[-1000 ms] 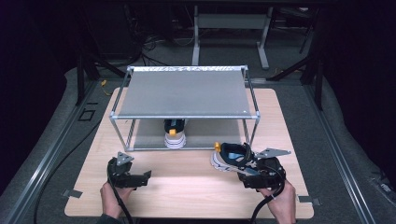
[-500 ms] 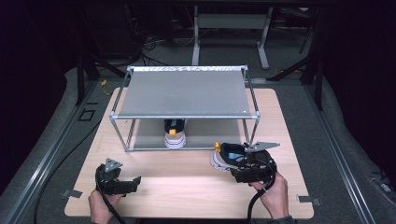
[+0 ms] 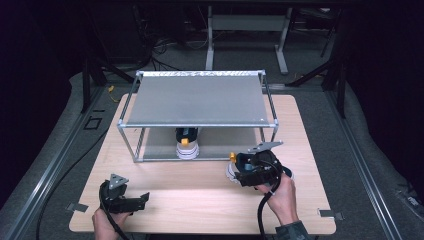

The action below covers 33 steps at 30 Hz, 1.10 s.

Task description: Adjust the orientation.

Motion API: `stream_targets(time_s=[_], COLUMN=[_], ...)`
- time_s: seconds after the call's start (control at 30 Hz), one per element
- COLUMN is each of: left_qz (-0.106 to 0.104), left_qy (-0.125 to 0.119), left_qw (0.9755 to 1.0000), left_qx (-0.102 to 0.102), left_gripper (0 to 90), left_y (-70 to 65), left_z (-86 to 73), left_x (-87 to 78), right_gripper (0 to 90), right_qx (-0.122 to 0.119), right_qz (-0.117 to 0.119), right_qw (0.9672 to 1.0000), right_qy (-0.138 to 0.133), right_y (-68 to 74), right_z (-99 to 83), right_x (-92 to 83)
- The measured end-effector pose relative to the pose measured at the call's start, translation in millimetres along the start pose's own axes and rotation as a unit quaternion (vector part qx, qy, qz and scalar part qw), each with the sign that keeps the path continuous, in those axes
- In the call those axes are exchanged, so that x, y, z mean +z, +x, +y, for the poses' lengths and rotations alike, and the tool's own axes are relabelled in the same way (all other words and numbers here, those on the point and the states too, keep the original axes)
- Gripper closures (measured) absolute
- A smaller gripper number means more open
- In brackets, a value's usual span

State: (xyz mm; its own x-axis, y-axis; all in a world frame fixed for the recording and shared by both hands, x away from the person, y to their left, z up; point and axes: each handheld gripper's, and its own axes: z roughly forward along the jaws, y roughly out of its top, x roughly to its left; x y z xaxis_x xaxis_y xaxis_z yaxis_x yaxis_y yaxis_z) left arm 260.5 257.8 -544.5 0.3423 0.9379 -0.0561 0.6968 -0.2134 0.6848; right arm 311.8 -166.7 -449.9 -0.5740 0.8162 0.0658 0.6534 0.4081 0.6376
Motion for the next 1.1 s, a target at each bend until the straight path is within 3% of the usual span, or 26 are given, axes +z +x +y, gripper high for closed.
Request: stream_targets(time_s=[0.13, 0.2, 0.4, 0.43, 0.53, 0.57, 0.6, 0.73, 0.9, 1.1], left_qz=[-0.003, -0.005, -0.010, -0.003, -0.006, -0.008, -0.008, -0.011, -0.012, -0.012], left_qy=[0.002, 0.003, 0.006, 0.011, 0.015, 0.017, 0.016, 0.014, 0.016, 0.013], left_qw=[1.0000, 1.0000, 0.9999, 0.9999, 0.9999, 0.9998, 0.9998, 0.9998, 0.9998, 0.9998], left_qx=[0.001, 0.000, 0.002, 0.003, 0.000, 0.003, 0.002, -0.001, 0.003, 0.005], left_gripper=[0.0, 0.0, 0.0, 0.0, 0.0, 0.0, 0.0, 0.0, 0.0, 0.0], left_y=[-4.7, -7.5, -8.1, -8.1, -7.5, -7.8, -7.9, -8.1, -8.8, -6.6], left_z=[-3.3, -5.5, -4.9, -5.0, -5.4, -5.7, -5.9, -5.8, -5.0, -4.8], left_x=[1.8, 4.6, 6.4, 7.4, 9.1, 9.5, 9.4, 10.4, 10.9, 8.4], right_gripper=[22.7, 30.7, 44.1, 54.0, 61.4, 70.4, 72.4, 76.1, 77.5, 77.7], right_qx=[0.007, 0.011, 0.024, 0.029, 0.032, 0.033, 0.034, 0.028, 0.023, -0.002], right_qz=[0.002, 0.007, -0.005, -0.010, -0.017, -0.020, -0.021, -0.028, -0.022, 0.011], right_qw=[0.9999, 0.9998, 0.9990, 0.9986, 0.9982, 0.9982, 0.9981, 0.9983, 0.9987, 0.9993], right_qy=[0.007, 0.016, 0.036, 0.044, 0.047, 0.047, 0.047, 0.043, 0.039, 0.035], right_y=[-1.7, -3.0, -4.1, -3.8, -3.6, -3.7, -3.4, -1.2, 2.9, 14.4], right_z=[6.6, 11.3, 17.3, 18.7, 19.3, 18.5, 17.7, 14.2, 10.1, 3.2], right_x=[10.0, 18.8, 34.3, 40.3, 43.9, 46.9, 46.9, 42.8, 37.1, 27.1])
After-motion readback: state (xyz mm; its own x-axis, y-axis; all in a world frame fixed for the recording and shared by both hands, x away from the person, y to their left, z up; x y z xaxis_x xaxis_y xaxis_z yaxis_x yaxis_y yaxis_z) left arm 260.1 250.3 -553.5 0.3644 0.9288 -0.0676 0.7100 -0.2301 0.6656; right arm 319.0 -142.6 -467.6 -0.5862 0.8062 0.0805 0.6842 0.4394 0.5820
